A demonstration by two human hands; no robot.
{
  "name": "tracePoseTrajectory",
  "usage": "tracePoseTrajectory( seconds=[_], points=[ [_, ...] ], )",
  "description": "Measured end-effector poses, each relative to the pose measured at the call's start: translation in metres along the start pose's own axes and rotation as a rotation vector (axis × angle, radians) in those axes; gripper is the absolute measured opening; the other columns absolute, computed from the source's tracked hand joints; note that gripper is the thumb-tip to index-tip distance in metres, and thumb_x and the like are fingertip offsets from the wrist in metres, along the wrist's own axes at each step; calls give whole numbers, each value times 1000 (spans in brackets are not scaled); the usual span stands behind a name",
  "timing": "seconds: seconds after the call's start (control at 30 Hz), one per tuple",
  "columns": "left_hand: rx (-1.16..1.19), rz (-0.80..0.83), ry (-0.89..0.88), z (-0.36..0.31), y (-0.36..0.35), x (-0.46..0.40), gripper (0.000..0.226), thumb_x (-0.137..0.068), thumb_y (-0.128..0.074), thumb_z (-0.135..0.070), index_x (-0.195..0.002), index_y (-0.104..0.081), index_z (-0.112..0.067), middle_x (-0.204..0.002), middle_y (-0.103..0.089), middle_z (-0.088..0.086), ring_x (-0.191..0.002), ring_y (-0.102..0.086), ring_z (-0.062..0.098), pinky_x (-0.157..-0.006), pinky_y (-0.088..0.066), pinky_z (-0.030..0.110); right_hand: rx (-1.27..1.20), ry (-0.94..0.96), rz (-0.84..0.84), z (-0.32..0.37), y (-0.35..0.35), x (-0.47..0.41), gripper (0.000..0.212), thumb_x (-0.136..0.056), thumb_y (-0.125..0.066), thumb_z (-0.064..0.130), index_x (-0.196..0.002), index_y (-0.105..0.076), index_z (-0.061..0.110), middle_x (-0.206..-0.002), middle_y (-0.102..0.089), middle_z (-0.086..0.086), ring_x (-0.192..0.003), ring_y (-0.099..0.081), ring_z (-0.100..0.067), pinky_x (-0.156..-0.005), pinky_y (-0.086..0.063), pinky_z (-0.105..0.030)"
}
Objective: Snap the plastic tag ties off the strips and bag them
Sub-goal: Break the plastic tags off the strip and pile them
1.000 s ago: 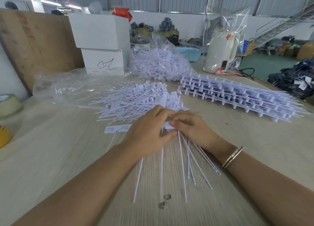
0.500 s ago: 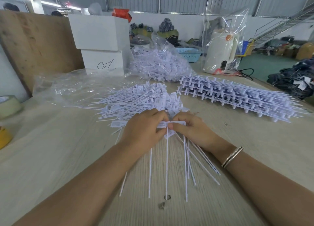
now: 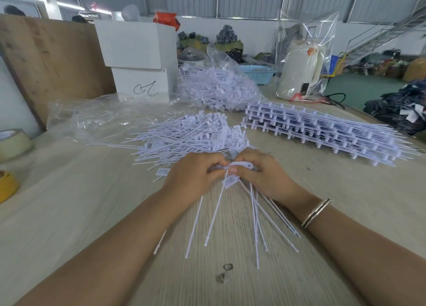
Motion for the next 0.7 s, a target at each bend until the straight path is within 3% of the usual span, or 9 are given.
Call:
tracePoseTrajectory(
  seconds=[0.13,0.27,0.37,0.57,0.7],
  points=[
    [110,43,1,4,0,-1,13,-83,-71,-24,-95,-74,-22,-83,-72,-6,-79,-66,9,-73,-47,25,9,34,8,3,-1,2,5,-84,-67,13,-84,-70,9,-72,-53,6,-66,-49,0,-66,-35,-14],
    [292,117,18,6,-1,-1,8,-81,-73,-21,-88,-75,-19,-69,-68,-17,-68,-62,-2,-68,-44,17,93,141,29,12,-1,3,4,-85,-66,8,-81,-68,7,-72,-54,4,-66,-51,2,-66,-34,-11],
    [316,120,13,6,-2,-1,8,-79,-74,-22,-87,-75,-21,-74,-71,-12,-70,-63,-4,-68,-44,13,105,140,42,11,-3,3,6,-86,-65,8,-81,-68,5,-70,-55,2,-64,-50,2,-64,-33,-11],
    [382,38,15,2,-1,-3,5,-82,-71,-23,-87,-72,-25,-77,-71,-10,-73,-65,3,-68,-45,18,-85,50,-49,4,4,1,21,-87,-62,8,-78,-64,27,-70,-60,10,-64,-53,4,-64,-39,-10],
    [417,-112,78,7,6,-3,16,-85,-68,-22,-74,-63,-33,-65,-67,-12,-62,-60,-3,-52,-39,6,-276,-70,-219,-7,21,4,21,-89,-59,12,-76,-69,26,-67,-63,12,-62,-55,1,-62,-42,-10]
  ],
)
Point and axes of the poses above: each hand's wrist, its own x-axis away from the middle knuckle, its own y-axis out of the back of the hand, z = x × y, the point moved 7 cm from there along -x, towards the middle knuckle
